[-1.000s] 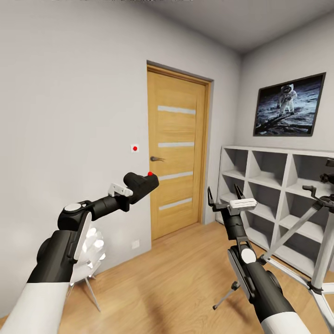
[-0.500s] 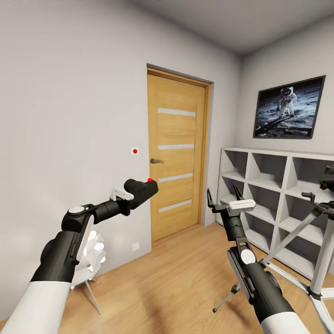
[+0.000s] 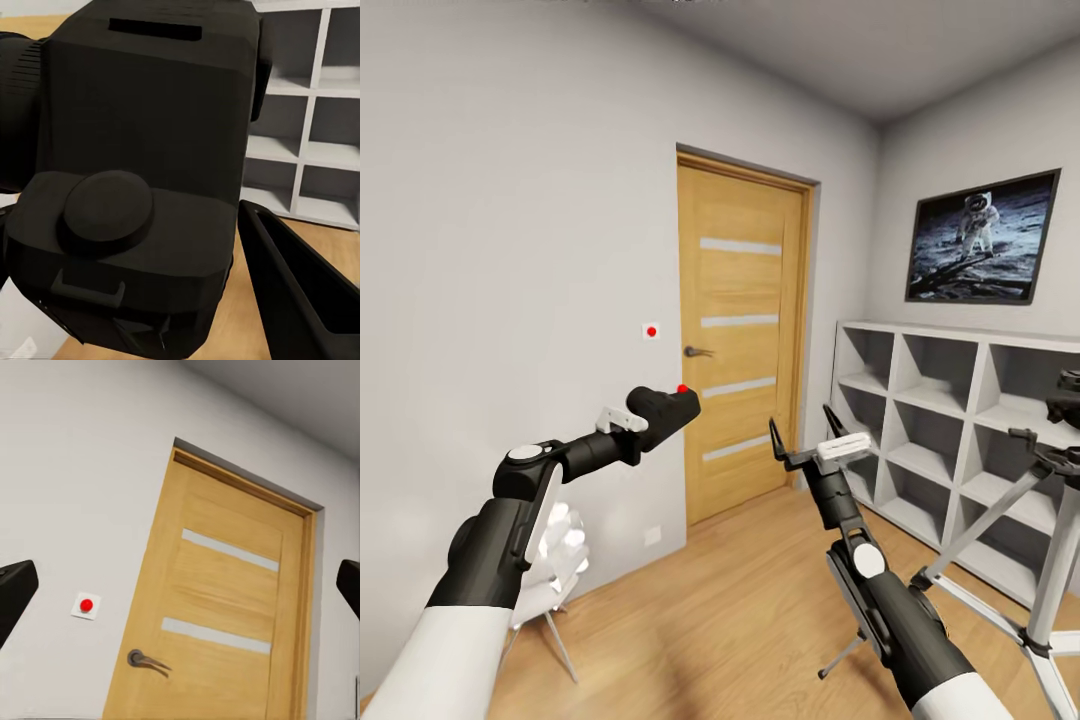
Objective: Attach the digital camera to the camera tripod in the bedroom.
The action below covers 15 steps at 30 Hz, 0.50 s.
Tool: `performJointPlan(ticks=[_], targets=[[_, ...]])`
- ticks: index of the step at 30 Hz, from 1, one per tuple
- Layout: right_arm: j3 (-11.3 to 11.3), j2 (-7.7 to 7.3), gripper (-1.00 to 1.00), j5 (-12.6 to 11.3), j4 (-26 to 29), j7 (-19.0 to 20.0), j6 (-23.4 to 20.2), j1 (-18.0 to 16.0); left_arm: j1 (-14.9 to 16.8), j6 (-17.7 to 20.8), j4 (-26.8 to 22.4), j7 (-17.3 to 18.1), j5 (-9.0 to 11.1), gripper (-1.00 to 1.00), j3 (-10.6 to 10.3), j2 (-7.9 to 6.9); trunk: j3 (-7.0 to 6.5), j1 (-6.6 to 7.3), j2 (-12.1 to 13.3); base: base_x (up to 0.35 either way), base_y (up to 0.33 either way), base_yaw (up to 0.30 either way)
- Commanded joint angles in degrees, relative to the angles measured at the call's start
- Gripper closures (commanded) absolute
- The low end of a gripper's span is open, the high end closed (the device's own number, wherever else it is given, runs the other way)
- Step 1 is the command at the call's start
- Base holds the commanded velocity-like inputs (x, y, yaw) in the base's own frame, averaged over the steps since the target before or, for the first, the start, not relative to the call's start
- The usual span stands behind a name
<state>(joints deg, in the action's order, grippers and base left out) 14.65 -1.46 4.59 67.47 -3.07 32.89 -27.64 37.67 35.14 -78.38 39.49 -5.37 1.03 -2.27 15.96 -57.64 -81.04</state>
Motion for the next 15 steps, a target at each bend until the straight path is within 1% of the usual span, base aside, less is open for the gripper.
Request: performJointPlan(ticks=[1, 3, 4, 5, 8, 9, 15], targets=[[0.48, -0.04, -1.0, 0.42, -0.03, -0.35, 0.08, -0.05, 0.05, 0.16, -0.05, 0.33, -0.52, 1.0, 0.11, 0.01, -0.11, 0.23, 0.37, 0.0, 0.0, 0.0], [0.73, -0.04, -1.0, 0.42, -0.04, -0.37, 0.09, -0.05, 0.05, 0.17, -0.04, -0.22, -0.52, 1.0, 0.11, 0.0, -0.47, 0.67, 1.17, 0.0, 0.0, 0.0], [0.89, -0.04, -1.0, 0.42, -0.05, -0.4, 0.11, -0.05, 0.04, 0.18, -0.03, -0.93, -0.52, 1.0, 0.13, 0.0, -0.65, 0.89, 1.57, 0.0, 0.0, 0.0], [1.08, -0.04, -1.0, 0.42, -0.06, -0.39, 0.11, -0.05, 0.06, 0.2, 0.02, -2.87, -0.52, 1.0, 0.12, -0.01, -0.83, 1.11, 1.97, 0.0, 0.0, 0.0], [1.15, -0.04, -1.0, 0.42, -0.06, -0.37, 0.1, -0.05, 0.1, 0.27, 0.0, -4.18, -0.52, 1.0, 0.13, -0.01, -1.37, 1.76, 3.18, 0.0, 0.0, 0.0], [1.19, -0.04, -1.0, 0.42, -0.06, -0.4, 0.1, -0.05, 0.12, 1.01, -0.1, -4.86, -0.52, 1.0, 0.15, 0.01, -1.54, 1.98, 3.58, 0.0, 0.0, 0.0], [1.22, -0.04, -1.0, 0.42, -0.06, -0.41, 0.14, -0.05, 0.13, 5.08, 0.04, -5.49, -0.52, 1.0, 0.12, 0.07, -2.62, 3.3, 5.99, 0.0, 0.0, 0.0]])
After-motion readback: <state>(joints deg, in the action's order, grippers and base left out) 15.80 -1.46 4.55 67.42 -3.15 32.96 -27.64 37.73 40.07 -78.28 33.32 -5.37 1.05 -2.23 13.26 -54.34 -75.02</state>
